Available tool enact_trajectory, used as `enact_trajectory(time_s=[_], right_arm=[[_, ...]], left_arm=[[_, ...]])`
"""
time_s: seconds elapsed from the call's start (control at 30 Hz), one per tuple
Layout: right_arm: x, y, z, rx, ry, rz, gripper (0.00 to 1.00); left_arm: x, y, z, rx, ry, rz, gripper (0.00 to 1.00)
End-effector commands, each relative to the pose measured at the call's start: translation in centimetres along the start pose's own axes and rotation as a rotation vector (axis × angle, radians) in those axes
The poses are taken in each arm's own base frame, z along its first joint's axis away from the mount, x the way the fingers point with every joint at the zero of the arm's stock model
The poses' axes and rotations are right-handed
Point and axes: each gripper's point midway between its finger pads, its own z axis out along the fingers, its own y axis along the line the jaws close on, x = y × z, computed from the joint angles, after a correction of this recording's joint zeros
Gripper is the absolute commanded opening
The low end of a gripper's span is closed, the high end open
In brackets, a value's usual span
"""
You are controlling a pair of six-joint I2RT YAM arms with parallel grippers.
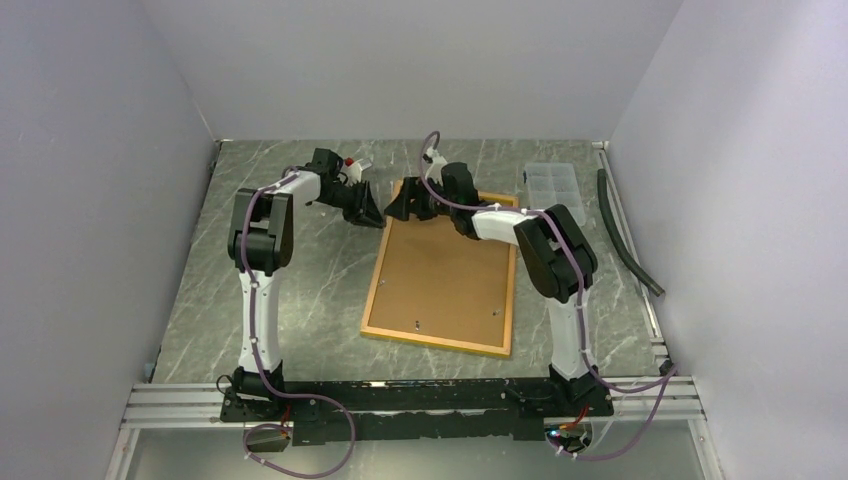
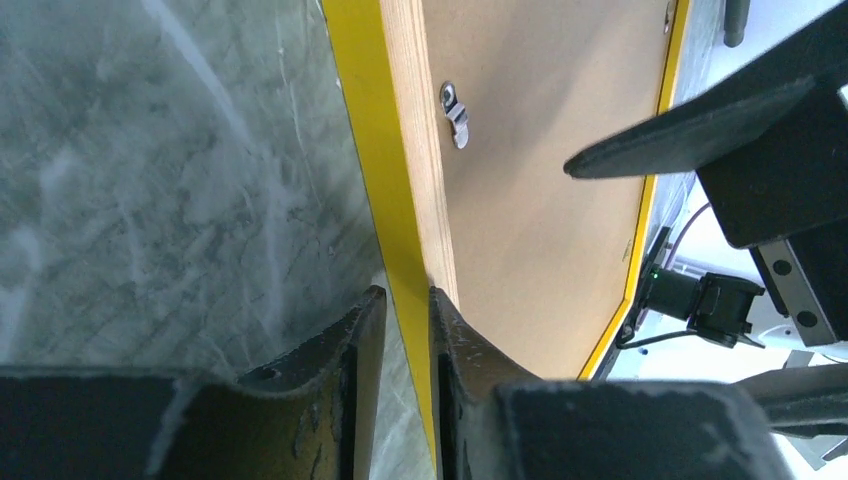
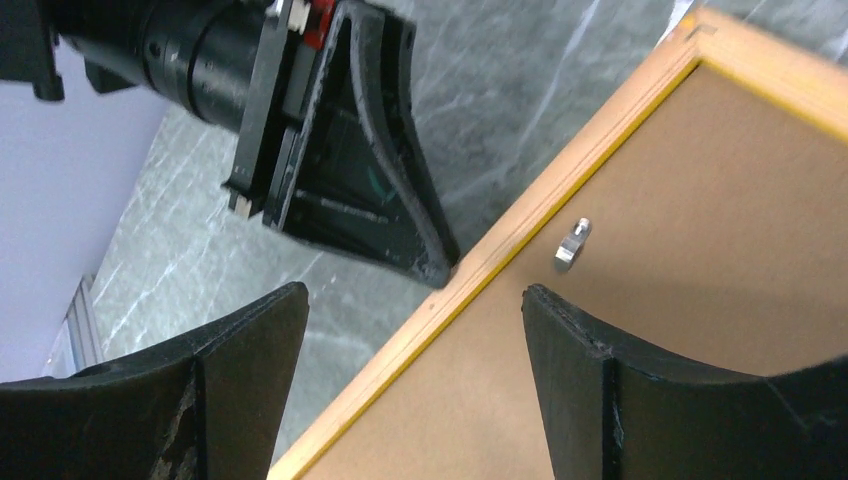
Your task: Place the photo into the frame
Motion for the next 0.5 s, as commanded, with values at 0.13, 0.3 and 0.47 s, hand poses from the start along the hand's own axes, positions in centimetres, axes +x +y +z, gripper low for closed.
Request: enact_trajectory(time_s=[0.13, 0.3, 0.47], right_arm=[[-2.5, -3.0, 2.1, 0.01, -0.006, 0.011, 0.82], [-1.9, -3.9, 2.7, 0.011, 0.016, 0.015, 0.82], [-1.2, -4.0, 3.0, -0.002, 0.036, 0.03, 0.82]], left_arm=[[-1.2, 0.1, 0.9, 0.025, -0.02, 0.015, 0.24], [-0.7, 0.2, 1.2, 0.028, -0.015, 0.015, 0.22], [-0.4, 0.3, 1.2, 0.027, -0.009, 0.015, 0.18]])
